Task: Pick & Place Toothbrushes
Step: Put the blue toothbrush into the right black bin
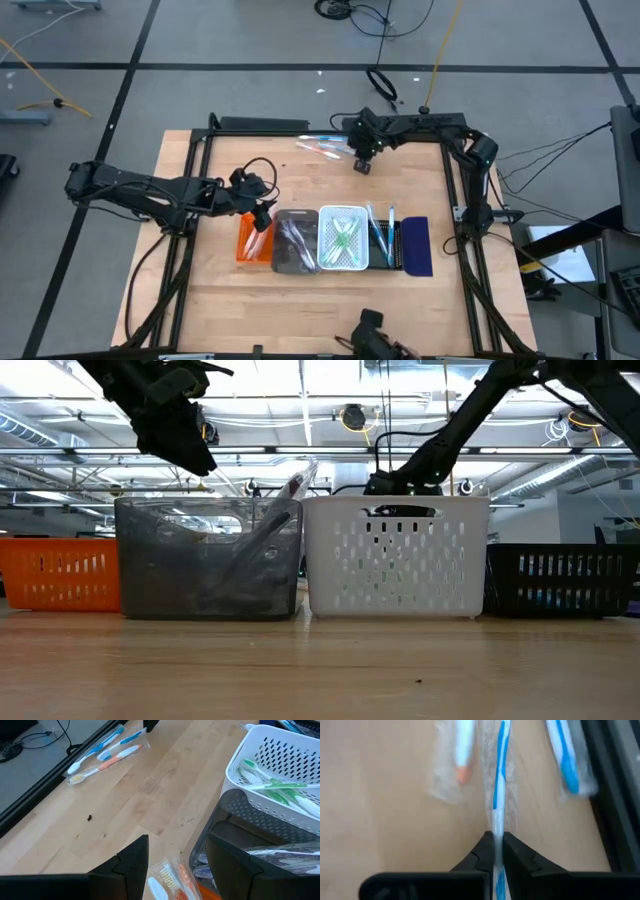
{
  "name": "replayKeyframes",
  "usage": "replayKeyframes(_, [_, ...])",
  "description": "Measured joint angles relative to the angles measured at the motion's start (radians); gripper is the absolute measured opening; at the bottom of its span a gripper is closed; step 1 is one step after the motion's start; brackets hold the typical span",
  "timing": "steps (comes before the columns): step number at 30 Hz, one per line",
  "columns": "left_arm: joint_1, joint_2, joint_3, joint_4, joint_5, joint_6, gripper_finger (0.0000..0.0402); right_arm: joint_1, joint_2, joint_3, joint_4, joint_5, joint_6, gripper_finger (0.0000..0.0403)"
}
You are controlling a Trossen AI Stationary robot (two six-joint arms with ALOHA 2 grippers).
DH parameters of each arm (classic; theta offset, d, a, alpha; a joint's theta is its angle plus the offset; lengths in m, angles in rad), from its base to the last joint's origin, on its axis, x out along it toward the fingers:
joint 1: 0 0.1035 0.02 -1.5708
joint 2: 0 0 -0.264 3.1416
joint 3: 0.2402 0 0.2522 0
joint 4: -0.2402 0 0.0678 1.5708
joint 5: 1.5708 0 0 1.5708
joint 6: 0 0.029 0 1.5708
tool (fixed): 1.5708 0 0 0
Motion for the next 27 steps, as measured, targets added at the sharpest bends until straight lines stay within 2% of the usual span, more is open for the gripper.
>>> replayKeyframes(9, [0.0,0.0,0.0,0.07,-0.002,-0.001,0.0196,0.127,-0.152,0.001,-0.018,-0.007,0.038,0.0012])
replayKeyframes(14, [0.0,0.0,0.0,0.194,-0.003,0.034,0.0196,0.202,-0.254,0.002,0.008,-0.015,0.091,0.0012])
replayKeyframes(21, [0.0,0.0,0.0,0.387,-0.005,0.123,0.0196,0.297,-0.399,0.003,0.096,-0.112,0.171,0.0012])
replayKeyframes(27, [0.0,0.0,0.0,0.589,-0.076,0.22,0.0196,0.4,-0.494,0.003,0.176,-0.114,0.191,0.0012])
